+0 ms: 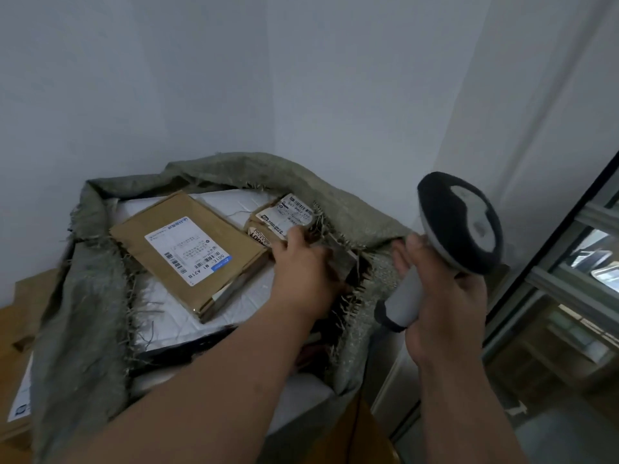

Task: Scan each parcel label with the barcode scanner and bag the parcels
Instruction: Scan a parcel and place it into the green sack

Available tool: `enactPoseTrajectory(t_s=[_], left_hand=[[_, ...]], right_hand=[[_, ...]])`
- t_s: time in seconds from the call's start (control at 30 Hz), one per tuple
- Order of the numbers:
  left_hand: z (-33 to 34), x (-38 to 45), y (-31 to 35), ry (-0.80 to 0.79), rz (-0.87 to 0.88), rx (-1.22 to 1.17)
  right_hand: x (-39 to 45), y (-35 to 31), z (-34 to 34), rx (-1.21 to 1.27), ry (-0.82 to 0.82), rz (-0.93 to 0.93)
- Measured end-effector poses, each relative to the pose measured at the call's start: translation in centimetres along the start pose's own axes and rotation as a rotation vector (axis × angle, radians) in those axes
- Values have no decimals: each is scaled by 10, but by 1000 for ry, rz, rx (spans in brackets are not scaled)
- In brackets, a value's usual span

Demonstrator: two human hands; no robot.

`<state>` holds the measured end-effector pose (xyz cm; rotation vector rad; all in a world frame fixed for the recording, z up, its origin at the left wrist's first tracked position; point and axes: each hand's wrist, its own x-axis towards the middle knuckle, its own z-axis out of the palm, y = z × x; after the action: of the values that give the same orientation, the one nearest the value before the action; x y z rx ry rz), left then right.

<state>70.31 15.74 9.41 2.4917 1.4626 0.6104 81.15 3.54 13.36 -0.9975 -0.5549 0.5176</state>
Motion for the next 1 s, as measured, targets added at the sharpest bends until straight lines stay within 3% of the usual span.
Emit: enactPoseTrajectory(t_s=[0.13, 0.2, 0.33, 0.57, 0.8, 1.0], left_hand=[[-2, -4, 0, -417, 53, -91], [-11, -8, -8, -518, 79, -191], [-38, -17, -16, -365, 78, -413], [-71, -43, -47, -125, -50, -383], [-97, -104, -96, -72, -152, -421], [-140, -174, -163, 75, -305, -551]], right_hand=[[-1, 23, 0, -116, 2, 145], [-1, 27, -1, -120, 16, 181], [-3, 23, 1, -146, 10, 158], [-23, 7, 11, -178, -45, 158], [-84, 0, 50, -103, -232, 287], [-169, 11, 109, -113, -408, 410]])
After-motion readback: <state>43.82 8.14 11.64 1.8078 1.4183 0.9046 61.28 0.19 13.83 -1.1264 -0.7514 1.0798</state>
